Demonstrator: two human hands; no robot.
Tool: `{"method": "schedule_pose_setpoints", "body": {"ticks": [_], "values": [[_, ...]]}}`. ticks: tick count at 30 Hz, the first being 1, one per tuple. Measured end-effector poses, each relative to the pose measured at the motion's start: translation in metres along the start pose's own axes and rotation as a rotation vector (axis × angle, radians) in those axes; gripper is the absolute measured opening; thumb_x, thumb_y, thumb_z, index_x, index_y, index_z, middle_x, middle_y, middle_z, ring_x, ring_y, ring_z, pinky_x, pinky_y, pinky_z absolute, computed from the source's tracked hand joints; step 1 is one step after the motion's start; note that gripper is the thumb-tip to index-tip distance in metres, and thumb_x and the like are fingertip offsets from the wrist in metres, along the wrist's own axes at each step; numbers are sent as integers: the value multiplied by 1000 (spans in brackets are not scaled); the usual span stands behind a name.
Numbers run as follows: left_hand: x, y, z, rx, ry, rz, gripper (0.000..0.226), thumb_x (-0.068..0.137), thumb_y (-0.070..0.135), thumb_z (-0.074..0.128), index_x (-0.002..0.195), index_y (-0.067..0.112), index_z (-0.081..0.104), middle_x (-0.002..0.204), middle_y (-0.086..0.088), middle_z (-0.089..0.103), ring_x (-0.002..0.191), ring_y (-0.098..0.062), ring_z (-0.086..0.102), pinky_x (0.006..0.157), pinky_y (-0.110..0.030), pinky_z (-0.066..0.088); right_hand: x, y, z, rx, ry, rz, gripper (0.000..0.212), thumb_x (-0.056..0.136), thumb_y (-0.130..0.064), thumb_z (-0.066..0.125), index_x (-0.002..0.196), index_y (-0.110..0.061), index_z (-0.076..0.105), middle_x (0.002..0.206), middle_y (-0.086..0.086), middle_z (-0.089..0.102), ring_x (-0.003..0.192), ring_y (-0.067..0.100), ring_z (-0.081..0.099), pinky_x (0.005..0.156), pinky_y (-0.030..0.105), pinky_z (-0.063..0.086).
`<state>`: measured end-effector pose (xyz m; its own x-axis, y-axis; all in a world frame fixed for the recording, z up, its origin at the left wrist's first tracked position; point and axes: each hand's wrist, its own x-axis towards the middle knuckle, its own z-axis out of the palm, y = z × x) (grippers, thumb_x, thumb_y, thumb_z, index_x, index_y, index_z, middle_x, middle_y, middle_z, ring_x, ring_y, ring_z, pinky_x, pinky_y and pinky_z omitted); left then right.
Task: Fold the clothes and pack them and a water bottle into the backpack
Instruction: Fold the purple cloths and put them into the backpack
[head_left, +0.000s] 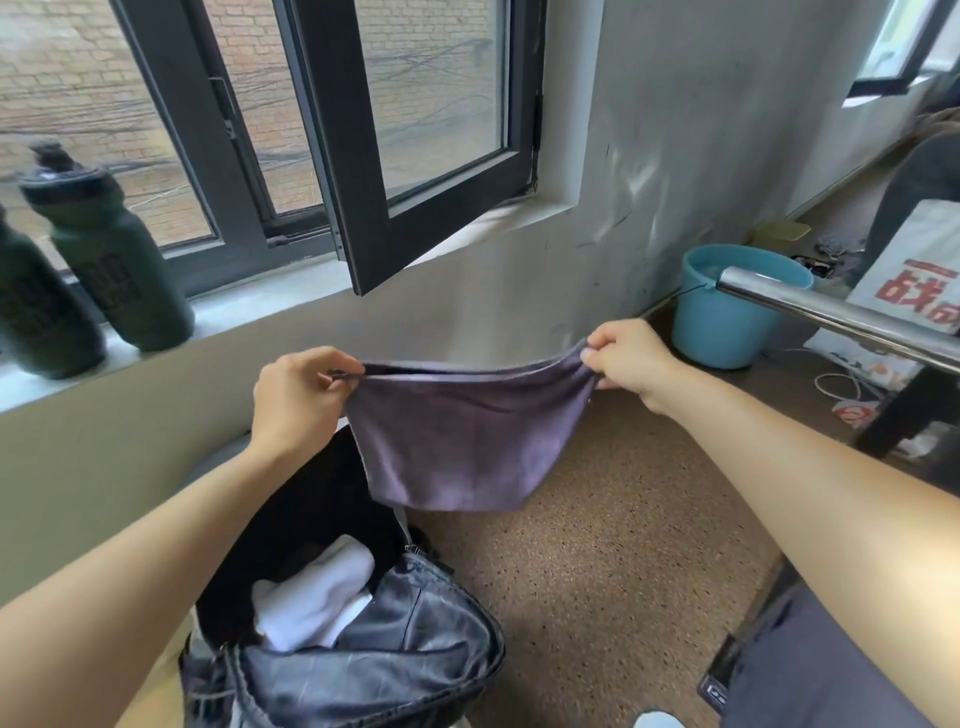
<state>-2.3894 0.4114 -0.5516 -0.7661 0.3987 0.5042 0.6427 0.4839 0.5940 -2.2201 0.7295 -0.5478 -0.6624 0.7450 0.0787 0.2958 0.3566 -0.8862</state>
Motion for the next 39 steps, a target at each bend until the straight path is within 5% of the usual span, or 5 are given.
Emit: {"method": "schedule_pose_setpoints", "body": {"ticks": [11, 15, 20, 26, 39], "values": [[9, 4, -10, -144, 132, -116, 15, 89, 11, 74, 97, 23, 80, 82, 5, 75, 72, -9, 67, 70, -9, 47, -2, 0, 2, 136, -33, 0, 17, 98, 1, 58, 87, -11, 62, 93, 13, 67, 97, 26, 69, 86, 44, 62], [9, 0, -9, -162, 96, -206, 16, 88, 13, 75, 90, 29, 78, 75, 13, 71, 71, -6, 66, 76, -22, 50, -9, -2, 4, -56, -95, 3, 9, 98, -2, 59, 91, -5, 64, 90, 15, 63, 83, 24, 65, 72, 30, 62], [11, -1, -10, -274, 145, -278, 10, 90, 16, 74, 94, 25, 77, 80, 11, 72, 70, -1, 62, 74, -21, 48, -7, -9, 3, -28, -15, -30, 17, 98, -14, 62, 83, -22, 63, 91, 7, 68, 95, 27, 64, 88, 44, 55], [12, -4, -9, -435, 147, -401, 4, 94, 17, 73, 91, 15, 71, 84, -2, 69, 66, -9, 61, 48, -12, 47, -11, -7, 5, 58, -122, 35, 14, 101, -10, 59, 89, -15, 64, 92, 7, 64, 84, 19, 61, 64, 27, 51], [11, 4, -7, -632, -48, -640, 19, 92, 22, 76, 81, 11, 66, 78, -9, 61, 55, -15, 56, 55, -27, 55, -26, -29, 15, 309, -63, 189, 13, 95, -9, 66, 83, -11, 61, 76, 8, 61, 60, 15, 57, 47, 24, 46]]}}
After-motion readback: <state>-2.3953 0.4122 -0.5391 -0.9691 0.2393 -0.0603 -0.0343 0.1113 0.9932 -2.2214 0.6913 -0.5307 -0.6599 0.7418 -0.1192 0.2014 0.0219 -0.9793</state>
